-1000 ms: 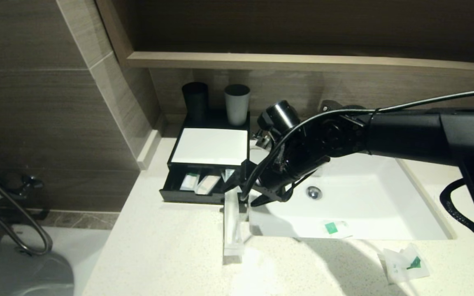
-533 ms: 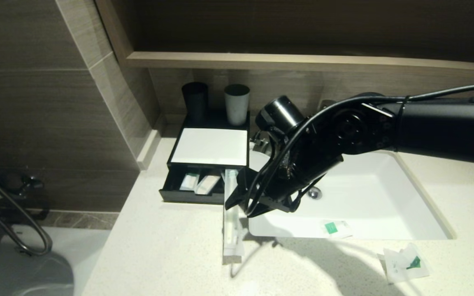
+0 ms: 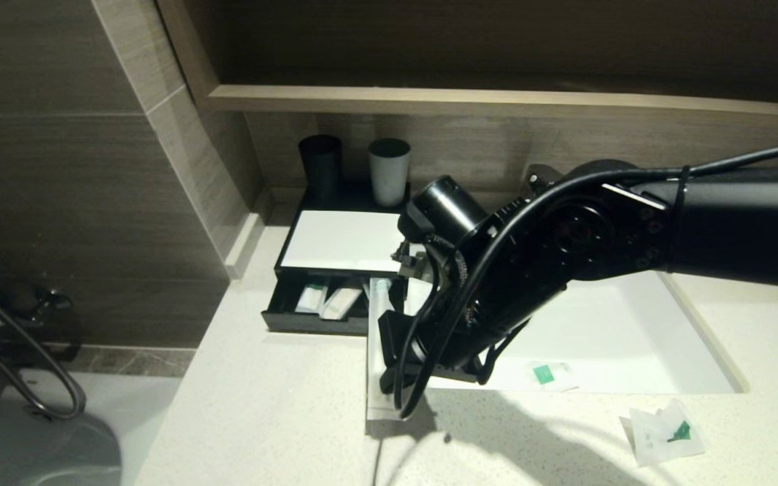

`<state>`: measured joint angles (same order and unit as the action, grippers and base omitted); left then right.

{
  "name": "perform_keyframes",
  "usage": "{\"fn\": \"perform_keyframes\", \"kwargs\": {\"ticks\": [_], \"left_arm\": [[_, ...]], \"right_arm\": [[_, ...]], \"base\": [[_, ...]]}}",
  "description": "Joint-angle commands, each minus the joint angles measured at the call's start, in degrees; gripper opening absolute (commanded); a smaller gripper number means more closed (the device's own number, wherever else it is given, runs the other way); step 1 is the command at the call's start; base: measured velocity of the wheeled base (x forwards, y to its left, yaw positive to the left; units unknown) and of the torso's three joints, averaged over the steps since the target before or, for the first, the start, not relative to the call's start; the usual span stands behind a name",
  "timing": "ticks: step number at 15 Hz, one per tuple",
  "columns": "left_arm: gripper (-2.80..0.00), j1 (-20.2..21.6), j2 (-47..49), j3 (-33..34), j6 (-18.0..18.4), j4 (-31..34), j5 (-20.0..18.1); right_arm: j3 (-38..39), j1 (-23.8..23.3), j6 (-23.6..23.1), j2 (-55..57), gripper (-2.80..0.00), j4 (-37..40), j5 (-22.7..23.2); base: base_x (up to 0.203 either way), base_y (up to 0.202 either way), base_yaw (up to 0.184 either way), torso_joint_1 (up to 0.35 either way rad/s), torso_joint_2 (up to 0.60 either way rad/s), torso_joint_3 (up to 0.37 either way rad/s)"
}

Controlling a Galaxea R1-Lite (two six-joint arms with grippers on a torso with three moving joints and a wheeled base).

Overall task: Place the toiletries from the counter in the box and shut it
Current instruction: Place the bathroom toiletry into the drawer

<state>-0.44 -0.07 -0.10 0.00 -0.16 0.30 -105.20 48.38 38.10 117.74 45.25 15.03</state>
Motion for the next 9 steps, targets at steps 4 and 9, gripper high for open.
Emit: {"fn": "perform_keyframes", "kwargs": {"ticks": [4, 9], "left_arm": [[-2.80, 0.0, 0.0, 0.0, 0.0, 0.0, 0.0], [-2.80, 0.0, 0.0, 0.0, 0.0, 0.0, 0.0]], "right_arm": [[4.8, 1.2, -3.7, -0.5, -2.80, 1.1, -2.5], [5.4, 2.9, -6.3, -0.2, -2.80, 0.9, -2.7]], "base": [[0.000, 0.000, 0.000, 0.000, 0.00, 0.000], [0.000, 0.000, 0.000, 0.000, 0.00, 0.000]]}}
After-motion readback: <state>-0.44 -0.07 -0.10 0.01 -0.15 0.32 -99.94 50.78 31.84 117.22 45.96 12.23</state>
